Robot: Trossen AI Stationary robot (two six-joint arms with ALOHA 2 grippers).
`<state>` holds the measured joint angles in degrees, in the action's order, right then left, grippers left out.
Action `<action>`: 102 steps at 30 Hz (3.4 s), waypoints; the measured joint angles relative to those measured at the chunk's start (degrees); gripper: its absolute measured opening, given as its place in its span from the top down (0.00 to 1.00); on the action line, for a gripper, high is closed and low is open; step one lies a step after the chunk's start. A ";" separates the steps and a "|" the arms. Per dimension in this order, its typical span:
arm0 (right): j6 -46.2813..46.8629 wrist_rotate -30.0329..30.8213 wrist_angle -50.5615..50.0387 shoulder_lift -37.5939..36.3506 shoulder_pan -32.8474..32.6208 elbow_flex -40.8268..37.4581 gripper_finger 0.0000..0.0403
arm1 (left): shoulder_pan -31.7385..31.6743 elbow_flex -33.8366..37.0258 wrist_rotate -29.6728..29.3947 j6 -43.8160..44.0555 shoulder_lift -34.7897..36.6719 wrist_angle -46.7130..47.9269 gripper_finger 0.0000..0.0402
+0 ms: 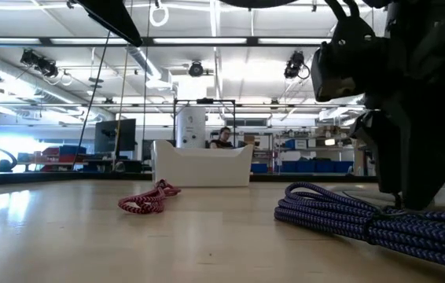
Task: Pick and place USB-C Cables
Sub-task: Put the white charger cable into the white bin, then put the pink charger cable into the white bin
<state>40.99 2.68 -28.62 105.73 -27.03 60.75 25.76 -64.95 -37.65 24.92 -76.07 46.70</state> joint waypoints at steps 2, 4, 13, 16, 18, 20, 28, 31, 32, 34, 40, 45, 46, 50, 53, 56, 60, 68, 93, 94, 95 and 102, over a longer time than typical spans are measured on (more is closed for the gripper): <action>-0.04 0.33 -0.12 0.00 0.00 -0.02 0.56 | 0.00 0.00 0.00 0.03 0.00 0.02 0.46; -0.12 0.65 -0.36 0.00 0.02 -0.04 0.62 | 0.00 0.00 0.00 0.06 0.00 0.01 0.46; -0.21 2.01 -1.98 -0.01 0.09 0.16 0.94 | 0.00 0.00 0.00 0.43 0.00 0.13 0.46; -0.94 5.27 -3.41 0.00 0.05 1.11 0.94 | 0.00 0.00 0.00 0.43 0.00 0.15 0.46; -3.16 8.28 -5.43 -0.34 0.53 2.65 0.94 | -0.02 0.00 0.00 0.36 0.00 0.15 0.46; -5.93 11.79 -8.20 -1.53 1.45 4.61 0.94 | -0.02 0.00 -0.03 -0.01 0.00 0.16 0.46; -21.66 21.46 -7.82 -6.21 10.47 7.76 0.94 | -0.08 0.00 -1.80 -0.57 0.00 -1.88 0.46; -29.18 21.50 -2.96 -6.71 15.22 7.74 0.94 | -0.09 -0.02 -1.76 -1.48 0.00 -5.70 0.46; -31.76 21.49 -0.85 -6.77 16.75 7.74 0.94 | -0.09 -0.02 -1.60 -2.24 0.00 -7.20 0.46; -37.40 20.74 3.56 -6.84 19.68 7.74 0.94 | -0.09 -0.02 -0.97 -4.23 0.00 -9.58 0.46; -51.07 15.75 14.21 -6.62 27.32 7.74 0.94 | -0.09 -0.04 -0.47 -5.28 0.00 -10.83 0.46; -64.20 12.50 18.48 -6.62 32.14 7.74 0.94 | -0.09 -0.04 -0.46 -3.14 0.00 -10.89 0.46; -67.52 11.12 18.89 -6.62 32.94 7.74 0.94 | -0.09 -0.04 -0.46 -2.81 0.00 -10.89 0.46; -77.41 6.29 19.46 -6.60 36.03 7.74 0.93 | -0.02 -0.04 -0.44 -0.71 0.00 -10.91 0.46; -80.77 2.03 20.41 -6.58 38.40 7.74 0.92 | -0.02 -0.04 -0.45 1.21 0.00 -10.97 0.46; -81.63 -1.28 20.57 -6.49 40.64 7.74 0.93 | -0.02 -0.04 -0.46 2.34 0.00 -11.06 0.46; -81.52 -5.28 19.85 -6.32 43.01 7.74 0.93 | -0.02 -0.04 -0.46 4.40 -0.01 -11.54 0.46; -81.48 -7.00 20.98 -6.32 43.74 7.74 0.89 | -0.02 -0.04 -0.46 5.99 -0.04 -12.87 0.46; -61.96 -5.77 24.09 -6.32 43.74 7.74 0.49 | -0.02 -0.02 -0.46 5.73 -0.04 -13.75 0.46; -58.92 -5.77 24.10 -6.32 43.72 7.74 0.48 | -0.02 -0.02 -0.46 5.41 -0.04 -13.79 0.46; -56.32 -5.76 24.09 -6.32 43.63 7.74 0.48 | -0.02 -0.02 -0.46 4.83 -0.04 -13.77 0.46; -45.06 -11.11 20.29 -6.32 41.78 7.74 0.47 | -0.02 -0.02 -0.44 2.97 -0.04 -12.51 0.46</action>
<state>-4.07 -8.44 -8.33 99.41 14.75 68.49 25.74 -64.97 -38.09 27.88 -76.12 34.19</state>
